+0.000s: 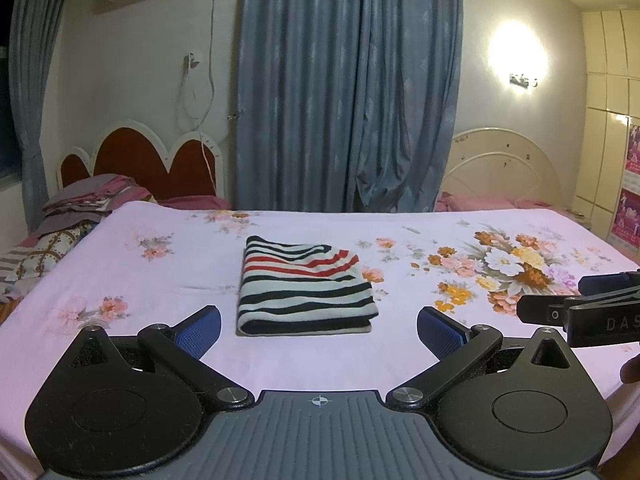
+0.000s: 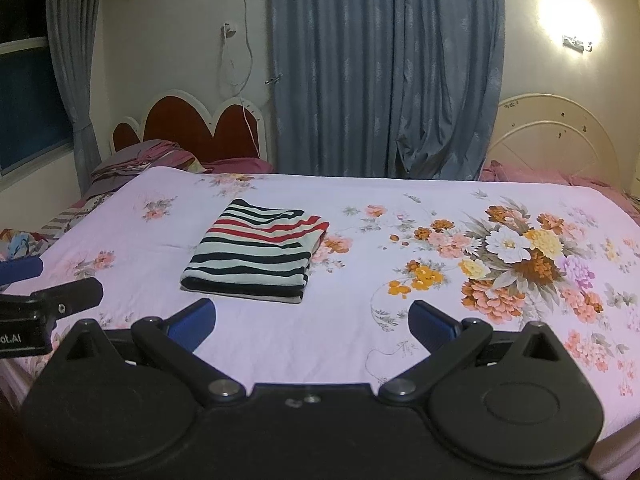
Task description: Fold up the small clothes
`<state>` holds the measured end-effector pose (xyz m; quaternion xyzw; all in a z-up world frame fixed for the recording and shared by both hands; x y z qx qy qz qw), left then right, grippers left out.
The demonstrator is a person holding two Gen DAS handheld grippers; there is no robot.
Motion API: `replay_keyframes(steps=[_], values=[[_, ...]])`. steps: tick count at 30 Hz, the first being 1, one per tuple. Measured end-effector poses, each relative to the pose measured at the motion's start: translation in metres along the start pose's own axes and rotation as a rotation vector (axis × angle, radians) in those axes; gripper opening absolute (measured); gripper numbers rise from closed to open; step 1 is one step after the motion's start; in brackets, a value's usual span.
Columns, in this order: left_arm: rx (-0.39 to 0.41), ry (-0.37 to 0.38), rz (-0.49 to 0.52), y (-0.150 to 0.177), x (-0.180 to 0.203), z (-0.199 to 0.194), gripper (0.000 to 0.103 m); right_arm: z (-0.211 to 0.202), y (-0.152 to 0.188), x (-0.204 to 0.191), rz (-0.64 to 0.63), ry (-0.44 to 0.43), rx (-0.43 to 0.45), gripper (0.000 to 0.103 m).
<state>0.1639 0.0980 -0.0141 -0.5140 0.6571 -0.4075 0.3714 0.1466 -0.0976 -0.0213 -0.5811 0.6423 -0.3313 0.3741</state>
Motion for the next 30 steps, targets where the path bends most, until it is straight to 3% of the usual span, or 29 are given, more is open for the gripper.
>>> replay_keyframes(steps=[30], values=[[0.005, 0.014, 0.014, -0.007, 0.006, 0.0, 0.103, -0.004, -0.005, 0.01, 0.003, -0.005, 0.017, 0.102]])
Point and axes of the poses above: each gripper's, at about its wrist camera, not at the fingertips, and z roughly the way its jaws point, x to its right, y to its underside, the point moved 10 cm from there along z, roughly the way its jaws point, and after that the axes turned 6 degrees about z, right-handed, at the moved point
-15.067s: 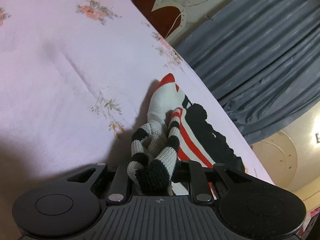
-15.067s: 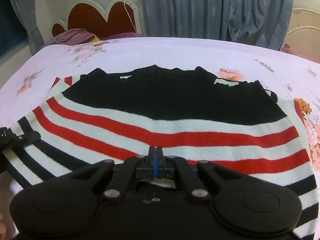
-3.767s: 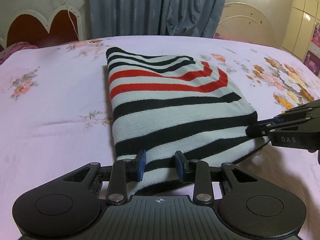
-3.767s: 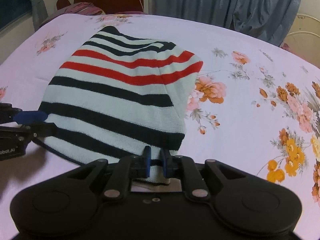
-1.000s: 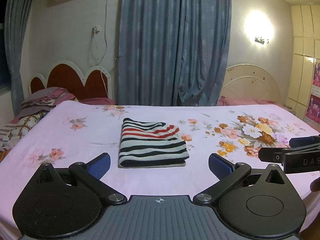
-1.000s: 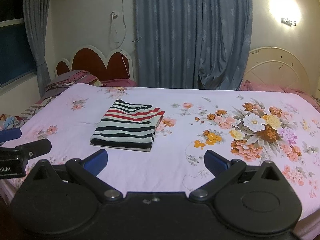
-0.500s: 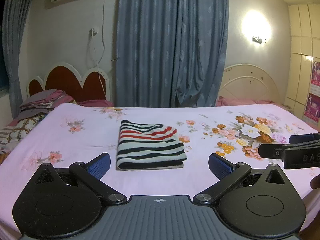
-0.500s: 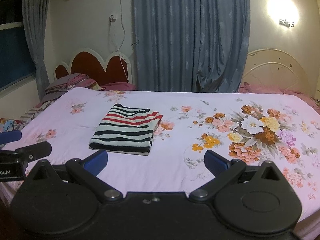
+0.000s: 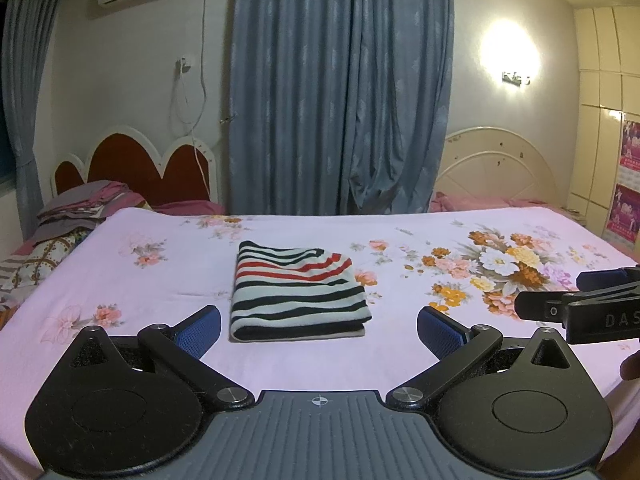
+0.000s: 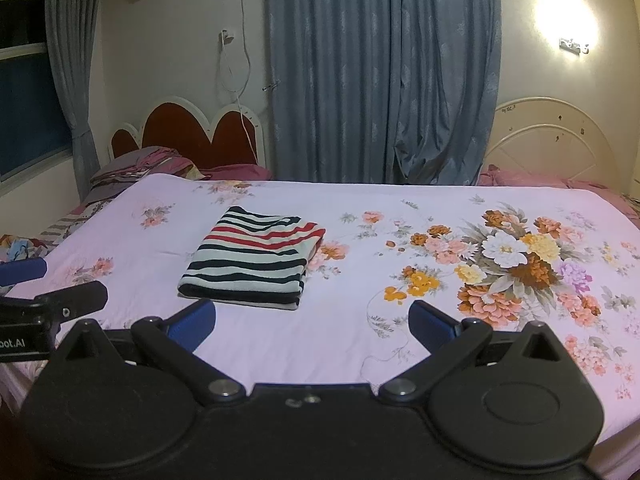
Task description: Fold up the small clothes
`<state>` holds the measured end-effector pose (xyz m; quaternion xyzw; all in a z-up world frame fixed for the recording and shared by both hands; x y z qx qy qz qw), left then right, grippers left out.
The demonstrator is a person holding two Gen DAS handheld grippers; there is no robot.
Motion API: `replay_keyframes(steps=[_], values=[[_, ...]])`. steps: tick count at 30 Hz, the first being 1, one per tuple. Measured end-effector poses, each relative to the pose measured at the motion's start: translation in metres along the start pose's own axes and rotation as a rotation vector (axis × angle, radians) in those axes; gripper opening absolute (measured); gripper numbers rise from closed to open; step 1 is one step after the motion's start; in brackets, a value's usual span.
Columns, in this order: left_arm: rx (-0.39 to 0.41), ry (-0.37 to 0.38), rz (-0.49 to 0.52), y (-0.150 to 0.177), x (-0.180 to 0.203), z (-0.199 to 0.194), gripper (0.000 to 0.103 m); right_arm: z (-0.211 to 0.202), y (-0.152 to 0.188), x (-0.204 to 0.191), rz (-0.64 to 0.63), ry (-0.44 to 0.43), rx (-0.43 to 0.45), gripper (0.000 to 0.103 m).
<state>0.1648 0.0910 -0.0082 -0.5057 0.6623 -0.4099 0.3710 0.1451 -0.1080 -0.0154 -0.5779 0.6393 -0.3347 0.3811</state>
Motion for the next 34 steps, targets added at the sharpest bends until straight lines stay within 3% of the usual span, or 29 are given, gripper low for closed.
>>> replay_keyframes(steps=[34], values=[[-0.004, -0.018, -0.002, 0.0038, -0.0069, 0.0077, 0.103, 0.0073, 0.0042, 0.0035, -0.026, -0.023, -0.016, 0.102]])
Point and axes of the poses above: each gripper's, at about its wrist camera, not at the fingertips, and z roughly the way its jaws point, x to its right, y to its underside, the point moved 10 cm from there along z, roughly the way its jaws point, and after that the axes turned 6 degrees about z, right-handed, at the moved point
